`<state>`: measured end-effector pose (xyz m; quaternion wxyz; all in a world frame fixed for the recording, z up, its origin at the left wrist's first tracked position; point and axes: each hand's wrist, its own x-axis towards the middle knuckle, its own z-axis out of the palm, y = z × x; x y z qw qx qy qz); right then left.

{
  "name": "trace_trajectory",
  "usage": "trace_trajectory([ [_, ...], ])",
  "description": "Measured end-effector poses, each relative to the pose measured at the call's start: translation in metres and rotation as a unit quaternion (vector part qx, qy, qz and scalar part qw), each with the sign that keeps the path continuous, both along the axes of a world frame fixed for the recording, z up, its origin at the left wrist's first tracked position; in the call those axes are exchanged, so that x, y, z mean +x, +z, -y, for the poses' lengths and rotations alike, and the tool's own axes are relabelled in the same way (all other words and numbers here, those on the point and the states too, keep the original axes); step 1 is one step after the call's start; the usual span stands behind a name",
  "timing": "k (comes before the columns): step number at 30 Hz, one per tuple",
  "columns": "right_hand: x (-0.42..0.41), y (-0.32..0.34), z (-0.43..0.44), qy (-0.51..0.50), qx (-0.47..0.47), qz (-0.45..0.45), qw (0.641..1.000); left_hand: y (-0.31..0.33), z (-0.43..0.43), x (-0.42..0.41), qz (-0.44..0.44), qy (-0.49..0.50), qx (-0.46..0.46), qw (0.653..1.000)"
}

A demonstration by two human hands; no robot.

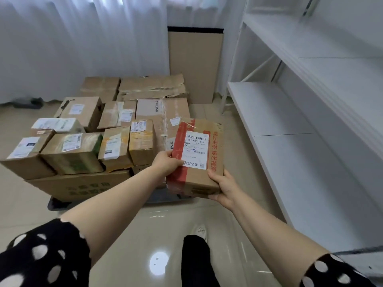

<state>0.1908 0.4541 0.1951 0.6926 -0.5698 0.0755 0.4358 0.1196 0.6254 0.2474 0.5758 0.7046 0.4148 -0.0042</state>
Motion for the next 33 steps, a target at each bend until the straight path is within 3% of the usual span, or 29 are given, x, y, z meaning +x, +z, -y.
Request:
trace_trajectory([
  [14,0.169,-0.076,-0.128,-0.025,-0.062,-0.096,0.993,-0.084,-0.120,0.185,-0.156,-0.038,0.077,0.984],
  [23,0.188,-0.135,-0.195,-0.090,-0.078,-0.143,0.983,-0.146,-0.183,0.235,-0.227,-0.111,0.116,0.961],
  [28,0.174,-0.172,-0.223,-0.123,-0.071,-0.156,0.977,-0.175,-0.205,0.249,-0.206,-0.183,0.129,0.953],
  [33,0.162,-0.193,-0.236,-0.079,-0.161,-0.117,0.977,-0.200,-0.220,0.250,-0.243,-0.259,0.159,0.921],
])
